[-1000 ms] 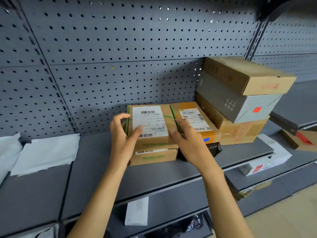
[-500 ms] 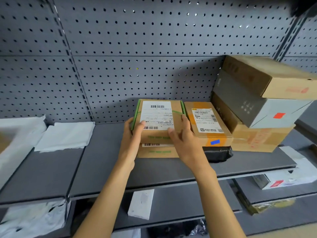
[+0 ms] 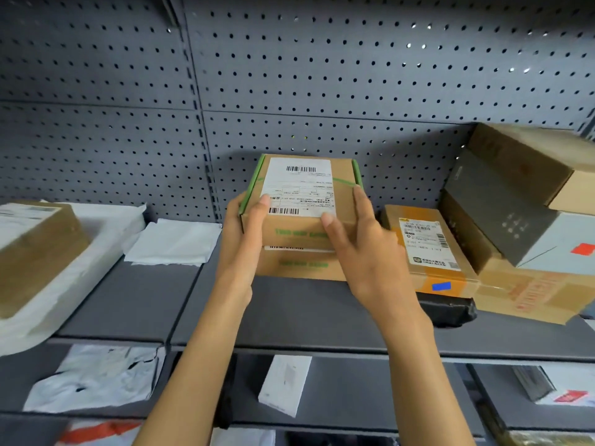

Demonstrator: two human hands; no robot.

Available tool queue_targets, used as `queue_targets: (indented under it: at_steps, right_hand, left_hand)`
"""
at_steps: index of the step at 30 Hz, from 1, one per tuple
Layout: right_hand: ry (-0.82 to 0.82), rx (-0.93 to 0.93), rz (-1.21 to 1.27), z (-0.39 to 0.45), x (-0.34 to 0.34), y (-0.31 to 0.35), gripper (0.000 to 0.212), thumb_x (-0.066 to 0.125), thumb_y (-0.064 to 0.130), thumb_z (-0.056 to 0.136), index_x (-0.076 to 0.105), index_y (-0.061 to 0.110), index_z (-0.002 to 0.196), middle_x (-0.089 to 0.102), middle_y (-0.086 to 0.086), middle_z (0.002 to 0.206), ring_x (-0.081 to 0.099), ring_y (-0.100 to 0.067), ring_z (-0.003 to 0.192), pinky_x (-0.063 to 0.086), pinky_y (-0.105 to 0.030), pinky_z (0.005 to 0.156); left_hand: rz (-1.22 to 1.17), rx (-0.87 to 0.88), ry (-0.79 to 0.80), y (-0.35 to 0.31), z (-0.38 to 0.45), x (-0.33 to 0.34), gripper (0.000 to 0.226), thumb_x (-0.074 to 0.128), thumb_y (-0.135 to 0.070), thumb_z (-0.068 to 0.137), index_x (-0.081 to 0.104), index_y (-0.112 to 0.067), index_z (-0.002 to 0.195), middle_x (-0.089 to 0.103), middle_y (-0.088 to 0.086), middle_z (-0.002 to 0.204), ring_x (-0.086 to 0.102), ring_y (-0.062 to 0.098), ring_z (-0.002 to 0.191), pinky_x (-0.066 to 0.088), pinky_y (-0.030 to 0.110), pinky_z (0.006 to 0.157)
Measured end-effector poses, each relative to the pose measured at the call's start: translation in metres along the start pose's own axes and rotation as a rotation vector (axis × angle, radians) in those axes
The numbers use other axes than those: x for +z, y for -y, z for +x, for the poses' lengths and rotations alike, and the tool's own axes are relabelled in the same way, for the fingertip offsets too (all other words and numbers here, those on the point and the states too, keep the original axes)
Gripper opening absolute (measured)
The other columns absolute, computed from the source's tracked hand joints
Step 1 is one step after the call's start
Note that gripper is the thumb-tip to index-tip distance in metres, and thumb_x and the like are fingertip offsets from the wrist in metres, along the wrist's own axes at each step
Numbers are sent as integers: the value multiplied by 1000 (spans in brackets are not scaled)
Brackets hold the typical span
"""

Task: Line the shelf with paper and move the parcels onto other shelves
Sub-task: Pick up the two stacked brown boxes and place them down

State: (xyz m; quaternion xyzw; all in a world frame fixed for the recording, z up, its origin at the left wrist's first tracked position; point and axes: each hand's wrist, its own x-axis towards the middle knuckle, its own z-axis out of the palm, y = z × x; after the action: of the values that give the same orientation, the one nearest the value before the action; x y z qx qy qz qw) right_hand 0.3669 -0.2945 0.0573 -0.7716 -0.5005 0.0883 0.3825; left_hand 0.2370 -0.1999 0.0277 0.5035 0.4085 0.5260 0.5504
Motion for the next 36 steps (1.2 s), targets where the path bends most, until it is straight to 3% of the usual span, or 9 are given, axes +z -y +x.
queue_targets:
  at_steps: [4,8,11,14,19,23,27,31,36]
  right_hand:
    - [41,-75,-3,-2,3,26,70,38,59,98,14,32,158,69,-9,112,60,-34,106,30,-31,74]
    - [81,-124,48,-7,19,49,71,38,59,98,13,33,159,68,-8,115,59,-33,108,32,-31,75]
    - [114,-156,83,-12,35,70,71,38,59,98,14,32,159,68,-9,115,61,-34,107,40,-36,80]
    - [141,-186,112,-22,52,99,70,39,58,98,14,33,158,68,-9,117,59,-33,108,37,-34,78]
    - [176,-264,140,-47,88,157,70,38,59,98,12,35,158,66,-9,117,58,-31,102,36,-35,78]
    - [202,-330,164,-72,125,211,70,37,60,97,10,37,158,65,-6,119,44,-19,88,39,-34,77]
    - [227,-375,181,-98,164,268,70,37,60,97,10,37,158,64,-6,119,43,-18,88,39,-34,76]
    - [261,-429,204,-126,208,319,70,36,60,98,9,37,158,64,-5,121,43,-17,89,36,-32,76]
    - [299,-467,245,-158,260,378,69,36,59,98,9,38,158,61,-4,129,55,-24,108,43,-36,90]
  left_hand:
    - [-26,43,-43,-10,-4,-26,28,54,-45,100,55,-36,126,72,-15,120,68,-2,107,49,20,86]
    - [-26,110,-98,-23,-5,-57,34,53,-43,101,55,-28,131,72,-15,118,69,-5,102,51,18,82]
    - [-13,132,-136,-32,-9,-86,33,53,-41,101,54,-27,131,72,-18,110,69,-10,91,52,10,69]
    - [0,167,-180,-44,-11,-121,31,53,-39,102,55,-27,130,72,-26,97,68,-15,82,50,6,64]
    - [20,195,-250,-64,-20,-196,31,54,-44,100,55,-35,131,72,-18,115,69,-8,97,52,20,82]
    - [12,234,-322,-85,-27,-265,29,54,-42,101,56,-33,129,72,-18,108,69,-10,86,52,18,73]
    - [17,282,-364,-104,-37,-338,31,55,-37,102,56,-28,131,74,-15,110,71,-5,95,53,15,73]
    - [35,302,-414,-116,-46,-410,27,54,-37,102,56,-30,128,74,-17,109,70,-9,90,52,10,69]
    - [62,316,-462,-127,-55,-495,18,53,-41,101,56,-43,119,74,-30,103,69,-11,96,53,11,74]
